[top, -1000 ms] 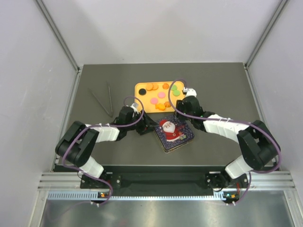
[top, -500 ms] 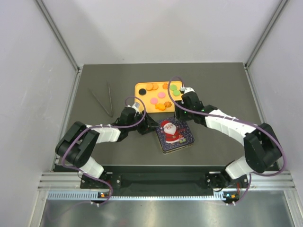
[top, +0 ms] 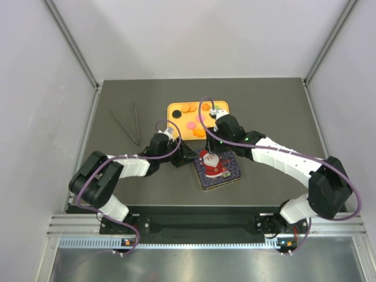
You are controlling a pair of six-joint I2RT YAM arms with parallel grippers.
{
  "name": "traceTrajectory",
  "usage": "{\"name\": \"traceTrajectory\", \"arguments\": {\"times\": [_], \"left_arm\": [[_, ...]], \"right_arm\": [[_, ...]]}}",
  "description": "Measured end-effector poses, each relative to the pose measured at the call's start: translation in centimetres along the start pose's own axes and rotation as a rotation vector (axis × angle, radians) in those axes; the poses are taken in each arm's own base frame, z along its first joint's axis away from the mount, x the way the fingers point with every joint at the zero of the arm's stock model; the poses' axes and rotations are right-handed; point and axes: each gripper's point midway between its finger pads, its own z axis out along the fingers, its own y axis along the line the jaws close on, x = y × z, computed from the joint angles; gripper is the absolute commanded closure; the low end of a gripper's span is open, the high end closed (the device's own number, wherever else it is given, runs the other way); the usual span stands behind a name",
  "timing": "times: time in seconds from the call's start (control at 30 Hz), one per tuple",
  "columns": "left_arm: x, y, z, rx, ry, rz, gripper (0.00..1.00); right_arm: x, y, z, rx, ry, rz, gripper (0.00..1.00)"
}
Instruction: Pack the cookies
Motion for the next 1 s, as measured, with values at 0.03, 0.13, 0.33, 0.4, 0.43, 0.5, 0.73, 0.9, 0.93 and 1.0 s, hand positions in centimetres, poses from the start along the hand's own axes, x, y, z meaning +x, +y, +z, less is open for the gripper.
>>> {"name": "traceTrajectory", "arguments": {"times": [0.03, 0.13, 0.33, 0.4, 0.43, 0.5, 0.73, 0.9, 0.93, 1.0], "left_arm": [[0.0, 0.0, 0.0, 0.000, -0.001, 0.000, 1.00], [-0.1, -0.1, -0.1, -0.003, -0.009, 0.002, 1.00], [-0.3, -0.2, -0.4, -0.014, -0.029, 0.015, 1.00], [-0.3, -0.2, -0.5, -0.018, -0.033, 0.021, 1.00], [-0.4, -0.1, -0.6, -0.022, -0.035, 0.022, 1.00], [-0.4, -0.1, -0.8, -0.031, -0.039, 0.027, 1.00], [-0.5, 0.0, -1.3, -0.048, -0.050, 0.041, 1.00], [-0.5, 0.0, -1.4, -0.050, -0.051, 0.043, 1.00], [-0.5, 0.0, -1.4, -0.051, -0.051, 0.042, 1.00], [-0.6, 0.0, -1.5, -0.055, -0.054, 0.042, 1.00]], "right_arm": [[-0.1, 1.0, 0.1, -0.017, -0.001, -0.014, 0.58], [-0.1, 2.8, 0.5, -0.045, 0.007, -0.038, 0.64], [0.8, 2.9, 1.8, -0.031, 0.045, -0.030, 0.69], [0.8, 2.9, 2.0, -0.028, 0.049, -0.026, 0.71], [0.9, 2.9, 2.1, -0.027, 0.050, -0.025, 0.71], [0.8, 3.0, 2.2, -0.027, 0.051, -0.024, 0.73], [-0.2, 3.4, 2.1, -0.032, 0.031, -0.022, 0.75], [-0.8, 3.6, 2.0, -0.031, 0.014, -0.017, 0.78], [-0.9, 3.7, 2.1, -0.031, 0.014, -0.016, 0.79], [-0.7, 4.0, 2.6, -0.031, 0.020, -0.019, 0.80]]}}
